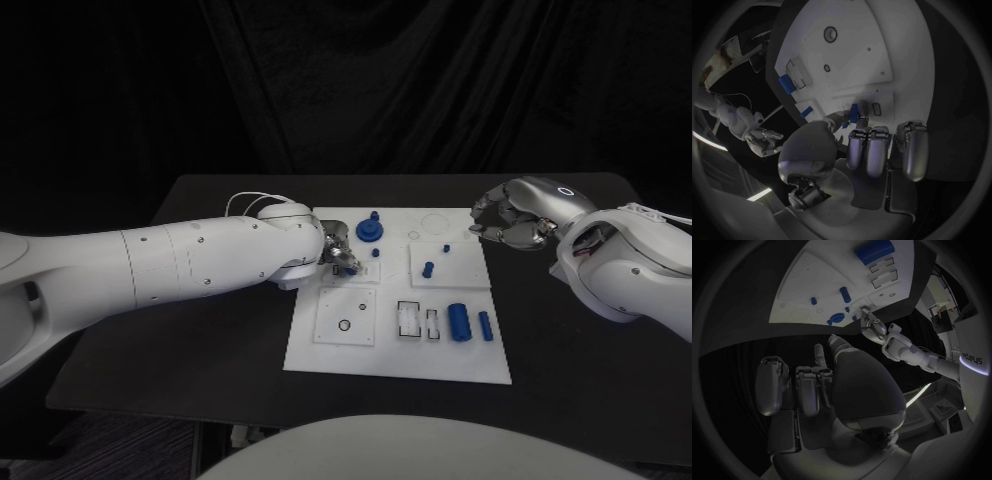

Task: Assemble the parts on the task board

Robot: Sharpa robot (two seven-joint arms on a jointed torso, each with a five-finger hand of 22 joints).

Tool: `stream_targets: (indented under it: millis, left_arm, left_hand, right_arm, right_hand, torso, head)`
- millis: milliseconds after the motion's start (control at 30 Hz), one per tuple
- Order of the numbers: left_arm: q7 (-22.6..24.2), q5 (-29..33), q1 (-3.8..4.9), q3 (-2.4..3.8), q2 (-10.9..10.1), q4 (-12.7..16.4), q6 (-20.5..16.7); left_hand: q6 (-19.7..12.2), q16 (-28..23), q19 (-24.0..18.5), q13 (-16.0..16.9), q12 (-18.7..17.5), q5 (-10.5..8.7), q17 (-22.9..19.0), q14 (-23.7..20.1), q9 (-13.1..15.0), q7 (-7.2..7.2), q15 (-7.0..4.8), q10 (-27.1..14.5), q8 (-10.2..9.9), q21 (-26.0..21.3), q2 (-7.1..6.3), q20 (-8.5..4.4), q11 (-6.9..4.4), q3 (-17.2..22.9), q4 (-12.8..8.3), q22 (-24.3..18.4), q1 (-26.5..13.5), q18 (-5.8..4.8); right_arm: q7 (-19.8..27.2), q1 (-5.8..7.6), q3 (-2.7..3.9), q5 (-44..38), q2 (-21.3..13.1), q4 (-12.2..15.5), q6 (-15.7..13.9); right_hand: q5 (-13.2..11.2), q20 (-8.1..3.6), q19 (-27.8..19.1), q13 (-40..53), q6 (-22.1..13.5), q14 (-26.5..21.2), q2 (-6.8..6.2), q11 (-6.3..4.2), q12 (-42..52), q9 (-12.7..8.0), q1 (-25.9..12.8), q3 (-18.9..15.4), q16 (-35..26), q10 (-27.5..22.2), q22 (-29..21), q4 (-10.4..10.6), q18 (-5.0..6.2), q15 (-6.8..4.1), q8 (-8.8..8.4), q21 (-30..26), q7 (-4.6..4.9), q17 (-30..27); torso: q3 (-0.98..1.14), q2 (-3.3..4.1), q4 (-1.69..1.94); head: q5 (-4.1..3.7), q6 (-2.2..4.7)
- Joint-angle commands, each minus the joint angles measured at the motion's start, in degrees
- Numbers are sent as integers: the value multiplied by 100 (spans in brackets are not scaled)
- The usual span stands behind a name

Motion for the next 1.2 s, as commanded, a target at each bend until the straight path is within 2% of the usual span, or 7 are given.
stream_targets:
  millis: [33, 300, 367, 500, 833, 1200]
  left_arm:
    - [158, 16, -13, 1, 1, 1, -183]
    - [182, 17, -14, 1, 4, -2, -249]
    - [190, 17, -16, 1, 9, -6, -263]
    - [195, 17, -20, 1, 20, -16, -283]
    - [164, 17, -40, 1, 32, -27, -204]
    - [129, 17, -72, 1, -1, 25, -160]
  left_hand:
    - [-47, 15, 53, 1508, 21, 20, 1508, 595, 23, -36, -25, 597, 32, -24, 23, -23, -24, 279, -247, 1027, 62, 20]
    - [-76, 15, 58, 1508, 21, -5, 1508, 595, 73, -27, -23, 597, 41, -20, 15, -24, -17, 300, -231, 1032, 19, 18]
    - [-99, 15, 57, 1508, 21, -91, 1508, 595, 132, -24, -19, 597, 50, -27, 18, -21, -13, 306, -179, 1034, -54, 18]
    - [-103, 15, 57, 1508, 21, -113, 1508, 595, 147, -25, -19, 597, 52, -28, 22, -21, -13, 310, -170, 1034, -65, 19]
    - [-131, 15, 50, 1508, 21, -244, 1508, 595, 203, -23, -16, 597, 45, -44, 16, -18, -9, 308, -131, 1032, -116, 22]
    - [-142, 15, 47, 1508, 21, -299, 1508, 595, 219, -21, -14, 597, 35, -50, 5, -17, -7, 297, -114, 1031, -140, 23]
  right_arm:
    - [-105, -15, 4, -20, -2, -7, 37]
    - [-108, -16, 4, -20, -4, -15, 45]
    - [-108, -16, 4, -20, -1, -17, 47]
    - [-109, -16, 4, -20, 2, -18, 50]
    - [-124, -17, 4, -20, -9, -12, 84]
    - [-129, -18, 4, -20, -7, -11, 108]
  right_hand:
    - [20, 12, -27, 1510, 30, 589, 19, 23, 15, -9, 19, 8, 17, 596, 1102, 28, 77, 46, 0, -28, 5, 1510]
    - [20, 12, -29, 1510, 31, 589, 21, 24, 15, -10, 18, 9, 17, 596, 1100, 31, 78, 47, 0, -32, 5, 1510]
    - [20, 12, -29, 1510, 31, 589, 21, 24, 15, -10, 18, 9, 17, 596, 1100, 31, 78, 47, 0, -32, 5, 1510]
    - [20, 12, -29, 1510, 31, 589, 21, 24, 15, -10, 18, 9, 17, 596, 1100, 31, 78, 47, 0, -32, 5, 1510]
    - [20, 13, -29, 1510, 38, 589, 25, 25, 15, -13, 15, 9, 17, 596, 1100, 40, 78, 48, 1, -34, 4, 1510]
    - [20, 13, -29, 1510, 38, 589, 25, 25, 15, -13, 15, 9, 17, 596, 1100, 40, 78, 48, 1, -34, 4, 1510]
  torso:
    - [1, 1, 1]
    - [0, 0, 1]
    - [1, 0, -1]
    - [-1, 0, 0]
    - [0, -1, 1]
    - [-2, 0, 0]
  head:
    - [10, -1]
    - [25, -1]
    - [30, -1]
    - [34, -1]
    - [58, -1]
    - [60, -1]
